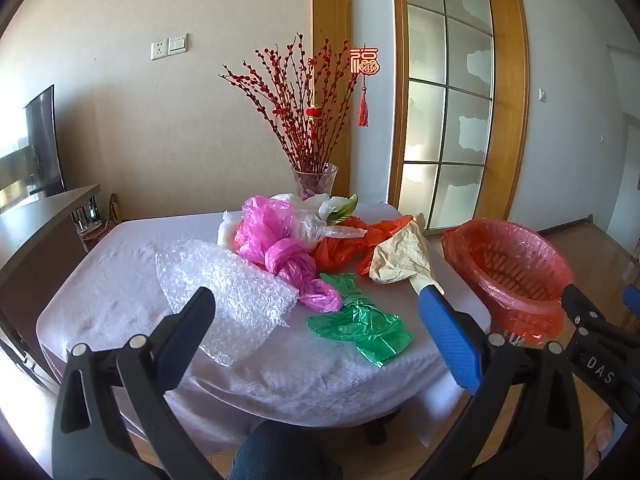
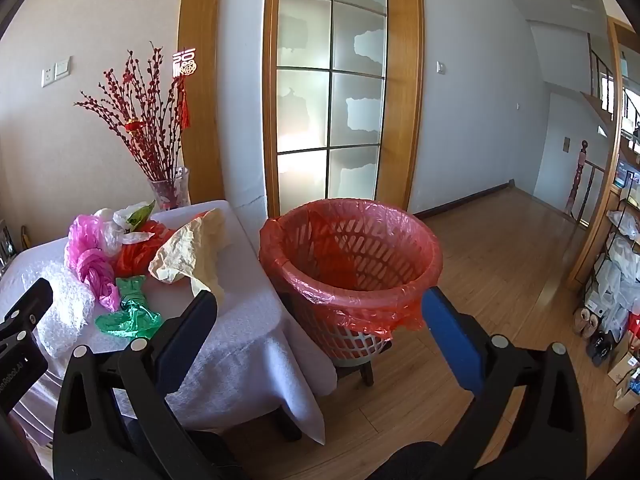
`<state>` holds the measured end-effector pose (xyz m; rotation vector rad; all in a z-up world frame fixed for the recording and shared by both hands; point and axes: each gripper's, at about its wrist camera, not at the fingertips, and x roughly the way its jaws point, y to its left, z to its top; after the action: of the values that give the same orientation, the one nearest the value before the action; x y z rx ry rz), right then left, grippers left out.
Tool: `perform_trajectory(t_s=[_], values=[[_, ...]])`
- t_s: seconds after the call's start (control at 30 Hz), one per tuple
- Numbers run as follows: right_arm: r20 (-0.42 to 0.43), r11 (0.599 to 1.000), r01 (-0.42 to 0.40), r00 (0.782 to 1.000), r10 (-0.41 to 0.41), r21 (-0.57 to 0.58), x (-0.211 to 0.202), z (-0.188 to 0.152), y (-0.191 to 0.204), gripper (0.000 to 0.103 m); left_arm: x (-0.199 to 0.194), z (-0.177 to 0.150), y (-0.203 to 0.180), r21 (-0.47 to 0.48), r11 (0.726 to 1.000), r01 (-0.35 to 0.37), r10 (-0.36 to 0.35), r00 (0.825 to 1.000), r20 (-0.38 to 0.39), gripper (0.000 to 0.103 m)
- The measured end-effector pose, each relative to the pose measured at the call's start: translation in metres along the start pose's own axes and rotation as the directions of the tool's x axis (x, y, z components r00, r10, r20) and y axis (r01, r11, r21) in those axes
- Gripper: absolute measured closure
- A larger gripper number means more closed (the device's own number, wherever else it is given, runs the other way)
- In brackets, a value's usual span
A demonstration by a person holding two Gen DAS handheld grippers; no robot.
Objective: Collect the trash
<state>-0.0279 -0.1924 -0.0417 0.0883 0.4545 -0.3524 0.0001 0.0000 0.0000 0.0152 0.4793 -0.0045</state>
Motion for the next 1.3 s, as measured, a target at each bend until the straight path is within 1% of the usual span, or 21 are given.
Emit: perform_trajectory(t_s=[1.3], values=[[-0.002,1.0,-0.001,1.0,0.001,0.001,-0.0001,-0.0004,0.002,0.002,0.0004,-0.0006,-0.0005,-0.003,1.0,0.002,-0.002,1.0,-0.007,0.004]])
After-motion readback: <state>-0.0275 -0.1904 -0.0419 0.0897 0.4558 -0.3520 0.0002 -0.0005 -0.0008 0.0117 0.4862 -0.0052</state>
